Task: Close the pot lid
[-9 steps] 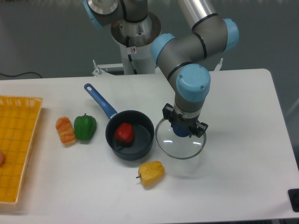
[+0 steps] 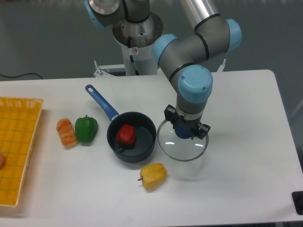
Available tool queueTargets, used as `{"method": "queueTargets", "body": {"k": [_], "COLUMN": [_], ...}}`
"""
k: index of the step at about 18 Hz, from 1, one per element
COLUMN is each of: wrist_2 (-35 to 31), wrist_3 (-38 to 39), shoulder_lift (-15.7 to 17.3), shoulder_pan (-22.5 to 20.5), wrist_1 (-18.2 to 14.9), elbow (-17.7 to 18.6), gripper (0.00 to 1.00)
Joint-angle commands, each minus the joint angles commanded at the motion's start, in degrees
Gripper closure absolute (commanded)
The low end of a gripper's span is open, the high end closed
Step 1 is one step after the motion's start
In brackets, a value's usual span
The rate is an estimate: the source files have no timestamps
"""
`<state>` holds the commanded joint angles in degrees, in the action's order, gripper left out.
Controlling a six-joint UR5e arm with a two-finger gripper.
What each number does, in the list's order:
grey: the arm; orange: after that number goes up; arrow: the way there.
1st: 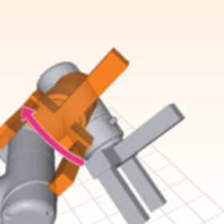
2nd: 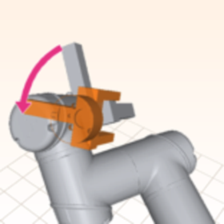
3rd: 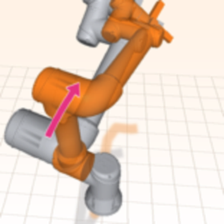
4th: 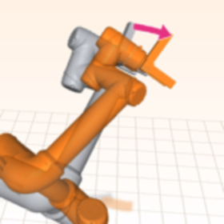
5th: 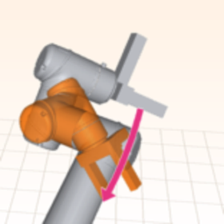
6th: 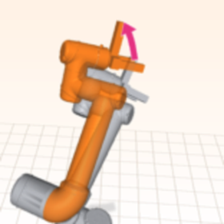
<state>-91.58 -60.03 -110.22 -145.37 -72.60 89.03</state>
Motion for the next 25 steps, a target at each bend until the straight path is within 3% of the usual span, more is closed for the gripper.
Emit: {"method": "queueTargets", "body": {"k": [12, 20, 25], "wrist_2": [-2.2, -2.11, -2.02], "wrist_3": [2.2, 9.4, 12.04], "shoulder_lift": [1.05, 1.5, 4.22], "shoulder_pan": [2.55, 8.6, 11.51], "wrist_1": [0.53, 0.7, 0.97], "elbow": [1.58, 2.46, 7.02], "gripper": [0.43, 0.43, 0.43]}}
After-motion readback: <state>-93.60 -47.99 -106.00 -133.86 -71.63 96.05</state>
